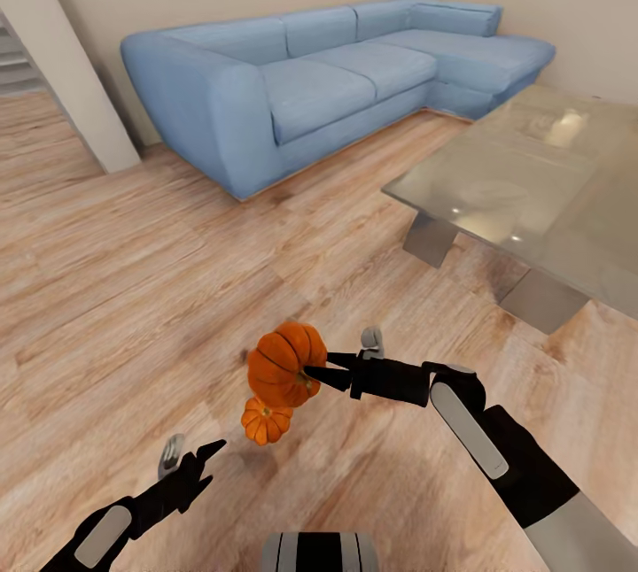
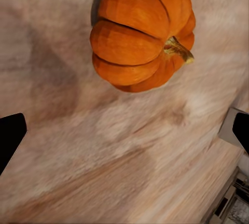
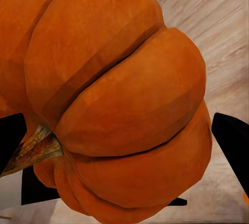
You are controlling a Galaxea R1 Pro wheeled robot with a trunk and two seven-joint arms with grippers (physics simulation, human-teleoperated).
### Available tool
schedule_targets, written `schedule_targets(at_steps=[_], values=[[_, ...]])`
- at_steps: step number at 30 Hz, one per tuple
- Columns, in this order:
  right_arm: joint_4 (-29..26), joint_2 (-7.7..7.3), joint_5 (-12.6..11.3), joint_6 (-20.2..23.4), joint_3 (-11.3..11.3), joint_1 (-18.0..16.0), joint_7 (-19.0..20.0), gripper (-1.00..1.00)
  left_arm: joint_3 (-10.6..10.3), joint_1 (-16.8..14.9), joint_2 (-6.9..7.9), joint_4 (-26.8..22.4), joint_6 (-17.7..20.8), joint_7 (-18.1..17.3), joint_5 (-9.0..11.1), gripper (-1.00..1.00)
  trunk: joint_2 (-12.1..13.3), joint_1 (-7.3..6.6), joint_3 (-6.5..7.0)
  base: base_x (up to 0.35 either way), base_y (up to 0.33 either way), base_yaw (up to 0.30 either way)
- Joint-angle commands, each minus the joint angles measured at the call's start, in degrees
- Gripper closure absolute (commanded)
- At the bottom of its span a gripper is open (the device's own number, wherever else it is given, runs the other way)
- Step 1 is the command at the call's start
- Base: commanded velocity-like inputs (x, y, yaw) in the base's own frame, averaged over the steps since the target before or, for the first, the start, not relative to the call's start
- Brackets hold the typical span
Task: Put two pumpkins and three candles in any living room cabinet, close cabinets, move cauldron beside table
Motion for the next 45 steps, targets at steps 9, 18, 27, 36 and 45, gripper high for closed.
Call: schedule_targets(at_steps=[9,18,27,36,45], values=[[0.1,-0.03,-0.7,0.4,0.1,0.0,-0.1,1.00,-0.1,0.0,0.02,-0.1,0.4,-1.0,0.4,-1.00,-0.1,0.22,-1.69,0.000,0.000,-0.145],[0.0,-0.04,-0.7,0.4,0.1,0.0,-0.1,1.00,-0.5,0.0,0.16,-1.1,0.0,-1.3,0.3,-1.00,-0.3,0.45,-3.36,0.000,0.000,-0.178],[-0.2,-0.08,-0.7,0.5,0.1,0.0,-0.1,1.00,-0.7,0.0,0.45,-1.1,-0.1,-1.3,0.1,-1.00,-0.4,0.68,-5.33,0.000,0.000,-0.014],[-0.4,-0.08,-0.7,0.4,0.1,0.0,-0.1,1.00,-3.8,0.0,0.55,-1.0,-4.1,-1.3,0.1,-1.00,-0.5,0.91,-7.26,0.000,0.000,-0.024],[-0.3,-0.08,-0.7,0.4,0.1,0.0,0.0,1.00,-5.2,0.0,0.55,-1.1,-4.8,-1.3,0.2,-1.00,-0.6,1.15,-8.80,0.000,0.000,-0.190]])
